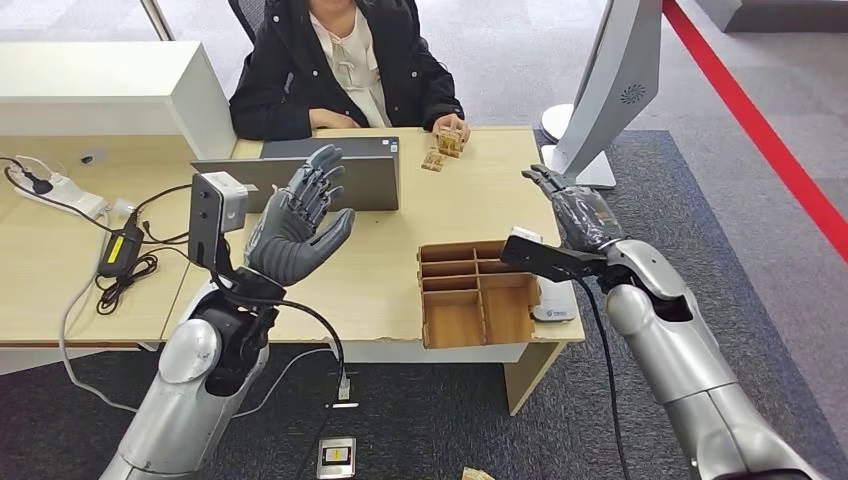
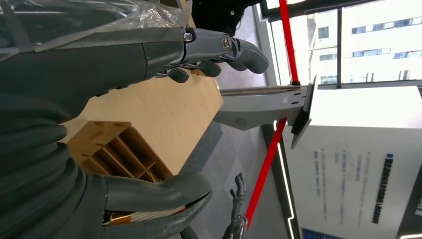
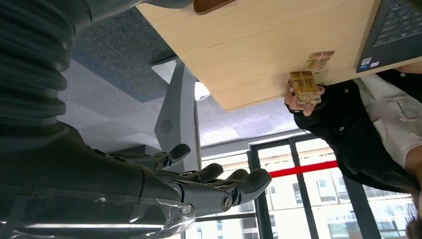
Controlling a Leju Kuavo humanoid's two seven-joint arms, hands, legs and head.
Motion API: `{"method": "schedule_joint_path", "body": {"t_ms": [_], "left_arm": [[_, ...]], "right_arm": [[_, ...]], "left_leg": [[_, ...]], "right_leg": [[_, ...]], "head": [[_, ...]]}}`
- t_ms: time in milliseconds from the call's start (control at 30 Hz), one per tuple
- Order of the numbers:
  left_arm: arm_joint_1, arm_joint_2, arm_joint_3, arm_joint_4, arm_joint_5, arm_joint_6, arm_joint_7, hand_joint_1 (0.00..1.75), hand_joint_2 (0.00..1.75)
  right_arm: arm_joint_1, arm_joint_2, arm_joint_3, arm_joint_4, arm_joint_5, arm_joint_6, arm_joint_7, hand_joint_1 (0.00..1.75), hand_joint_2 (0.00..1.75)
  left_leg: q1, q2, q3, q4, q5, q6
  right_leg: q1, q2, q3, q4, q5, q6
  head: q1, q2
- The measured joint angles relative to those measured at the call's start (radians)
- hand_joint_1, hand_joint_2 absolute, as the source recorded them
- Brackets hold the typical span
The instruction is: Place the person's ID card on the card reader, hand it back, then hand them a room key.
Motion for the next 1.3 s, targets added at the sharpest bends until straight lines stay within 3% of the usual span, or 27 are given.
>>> {"method": "schedule_joint_path", "body": {"t_ms": [533, 867, 1300], "left_arm": [[0.0, -0.009, 0.002, 0.001, -0.009, 0.003, -0.026, 0.0, 1.75], [-0.001, -0.017, 0.004, 0.001, -0.012, 0.013, -0.026, 0.0, 1.75], [-0.001, -0.018, 0.006, 0.002, -0.018, 0.019, -0.023, 0.0, 1.75]], "right_arm": [[0.011, 0.084, 0.03, 0.008, -0.029, 0.023, -0.05, 0.0, 1.75], [0.029, 0.107, 0.056, 0.012, -0.032, 0.051, -0.05, 0.0, 1.75], [0.032, 0.112, 0.072, 0.045, 0.01, -0.051, -0.049, 0.0, 1.75]], "left_leg": [[0.0, 0.0, 0.0, 0.0, 0.0, 0.0], [0.0, 0.0, 0.0, 0.0, 0.0, 0.0], [0.0, 0.0, 0.0, 0.0, 0.0, 0.0]], "right_leg": [[0.0, 0.0, 0.0, 0.0, 0.0, 0.0], [0.0, 0.0, 0.0, 0.0, 0.0, 0.0], [0.0, 0.0, 0.0, 0.0, 0.0, 0.0]], "head": [[0.0, 0.0], [0.0, 0.0], [0.0, 0.0]]}}
